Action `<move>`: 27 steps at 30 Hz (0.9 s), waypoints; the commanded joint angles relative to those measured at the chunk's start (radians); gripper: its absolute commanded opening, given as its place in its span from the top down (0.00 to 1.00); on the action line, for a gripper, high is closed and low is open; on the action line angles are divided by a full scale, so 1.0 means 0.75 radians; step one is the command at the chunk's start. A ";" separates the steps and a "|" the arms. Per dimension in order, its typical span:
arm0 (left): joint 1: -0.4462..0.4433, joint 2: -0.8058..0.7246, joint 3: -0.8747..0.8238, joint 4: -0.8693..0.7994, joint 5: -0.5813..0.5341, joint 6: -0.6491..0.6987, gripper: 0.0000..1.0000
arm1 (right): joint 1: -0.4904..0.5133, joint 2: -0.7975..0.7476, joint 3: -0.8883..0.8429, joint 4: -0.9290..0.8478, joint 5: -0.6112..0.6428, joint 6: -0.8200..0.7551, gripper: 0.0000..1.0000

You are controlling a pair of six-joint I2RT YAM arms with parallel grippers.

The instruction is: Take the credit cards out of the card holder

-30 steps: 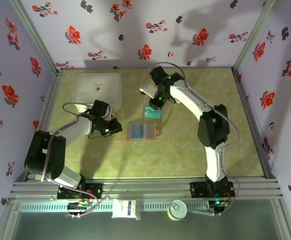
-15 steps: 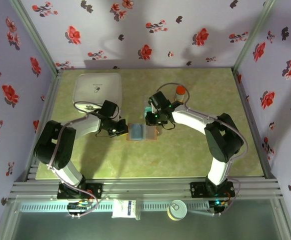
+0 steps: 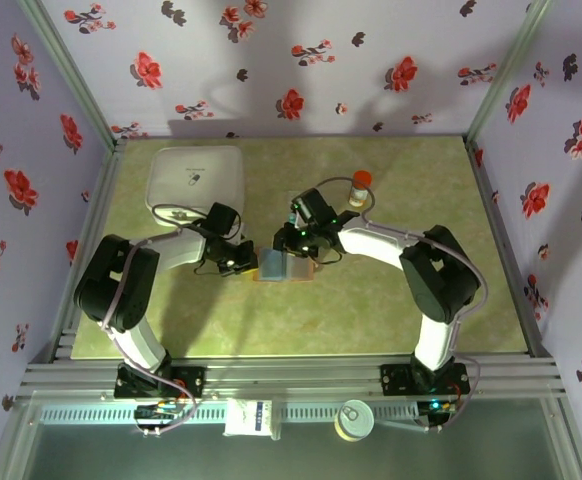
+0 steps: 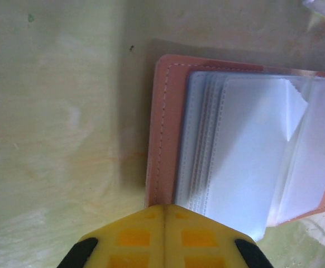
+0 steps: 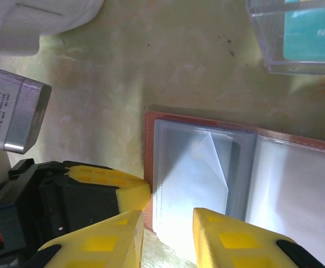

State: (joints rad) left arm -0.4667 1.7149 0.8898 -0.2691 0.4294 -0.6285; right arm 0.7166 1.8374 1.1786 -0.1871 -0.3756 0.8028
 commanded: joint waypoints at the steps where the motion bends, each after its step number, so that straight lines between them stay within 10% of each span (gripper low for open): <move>1: -0.006 0.009 0.020 -0.025 -0.024 0.017 0.99 | 0.022 0.061 0.052 0.002 -0.047 0.047 0.70; 27: -0.004 0.022 0.000 -0.046 -0.028 0.020 0.99 | 0.061 0.126 0.104 -0.244 0.104 -0.039 0.73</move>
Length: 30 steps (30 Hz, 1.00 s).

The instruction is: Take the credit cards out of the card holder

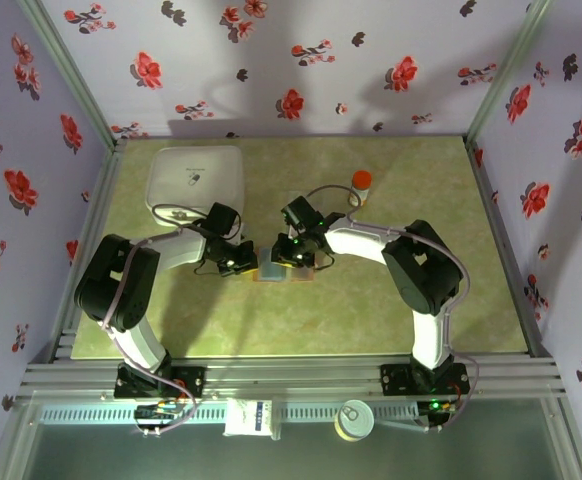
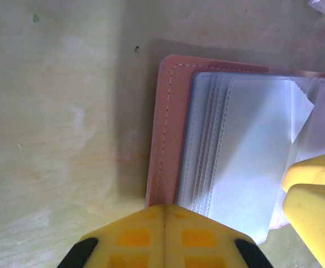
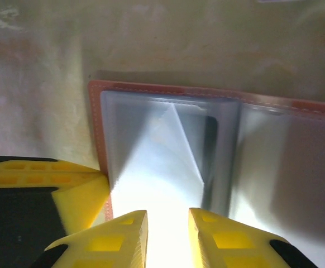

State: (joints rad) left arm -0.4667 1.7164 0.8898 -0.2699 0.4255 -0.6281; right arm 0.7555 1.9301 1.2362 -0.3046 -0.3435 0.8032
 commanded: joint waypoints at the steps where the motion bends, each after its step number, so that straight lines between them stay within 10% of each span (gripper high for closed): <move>1: -0.004 0.018 -0.001 -0.041 -0.024 0.020 0.99 | 0.009 0.000 0.027 -0.094 0.070 -0.044 0.73; 30: -0.003 0.012 0.010 -0.066 -0.035 0.028 0.99 | 0.009 0.049 0.012 0.003 -0.036 -0.011 0.79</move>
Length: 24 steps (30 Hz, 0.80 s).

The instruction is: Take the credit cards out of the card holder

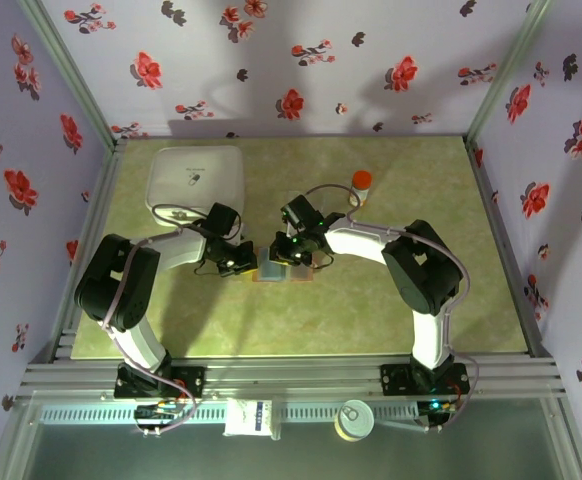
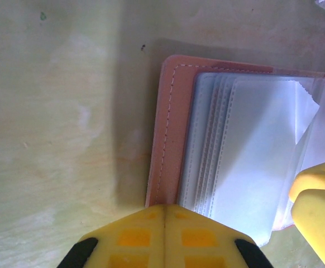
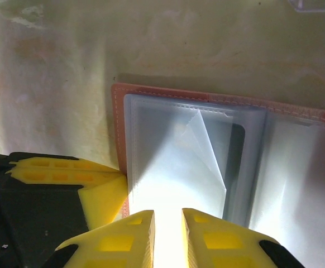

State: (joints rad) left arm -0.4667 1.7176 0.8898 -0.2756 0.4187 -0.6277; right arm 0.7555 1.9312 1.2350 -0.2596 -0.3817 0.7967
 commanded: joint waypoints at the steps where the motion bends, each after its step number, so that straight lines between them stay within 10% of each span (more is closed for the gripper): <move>1: -0.004 0.011 0.010 -0.059 -0.025 0.026 0.99 | 0.009 0.051 0.018 -0.069 0.014 -0.007 0.79; 24: 0.000 0.012 0.028 -0.089 -0.041 0.038 0.99 | -0.037 -0.045 -0.078 -0.077 0.081 -0.027 0.81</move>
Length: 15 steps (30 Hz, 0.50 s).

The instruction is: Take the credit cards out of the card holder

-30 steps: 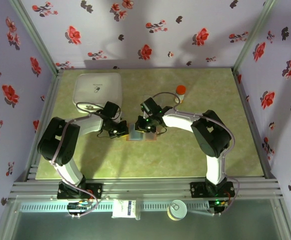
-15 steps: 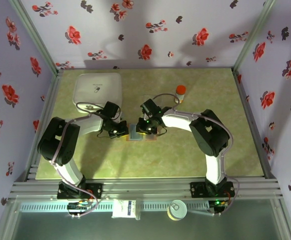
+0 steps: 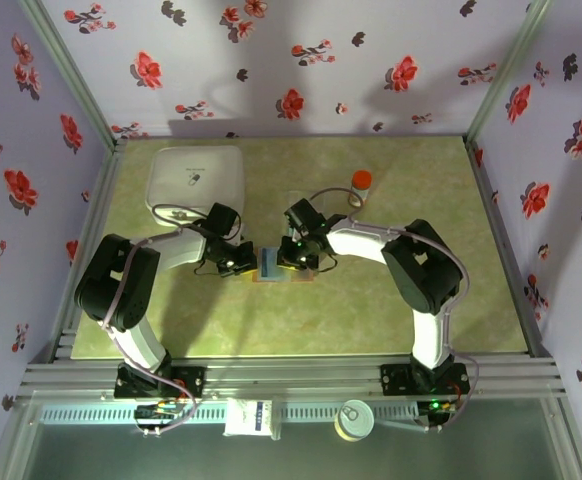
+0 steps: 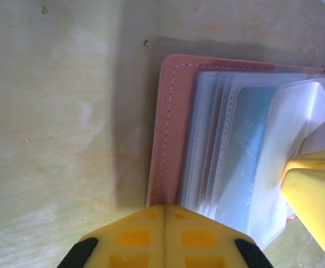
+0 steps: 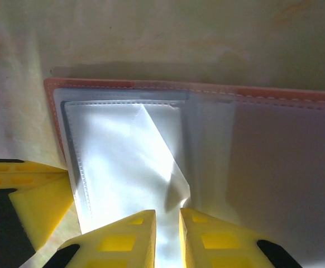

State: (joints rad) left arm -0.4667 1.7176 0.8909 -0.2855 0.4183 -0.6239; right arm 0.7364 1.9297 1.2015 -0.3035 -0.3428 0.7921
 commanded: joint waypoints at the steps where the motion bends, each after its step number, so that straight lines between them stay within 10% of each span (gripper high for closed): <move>1: 0.000 0.011 0.028 -0.077 -0.042 0.035 0.99 | -0.014 -0.046 -0.038 -0.014 0.029 -0.020 0.81; 15: 0.005 -0.102 0.084 -0.069 0.032 -0.033 0.89 | -0.023 -0.024 -0.048 0.025 -0.002 -0.013 0.83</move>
State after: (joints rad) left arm -0.4667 1.6833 0.9249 -0.3283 0.4156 -0.6292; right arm 0.7254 1.9186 1.1786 -0.2913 -0.3416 0.7891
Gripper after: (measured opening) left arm 0.106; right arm 0.168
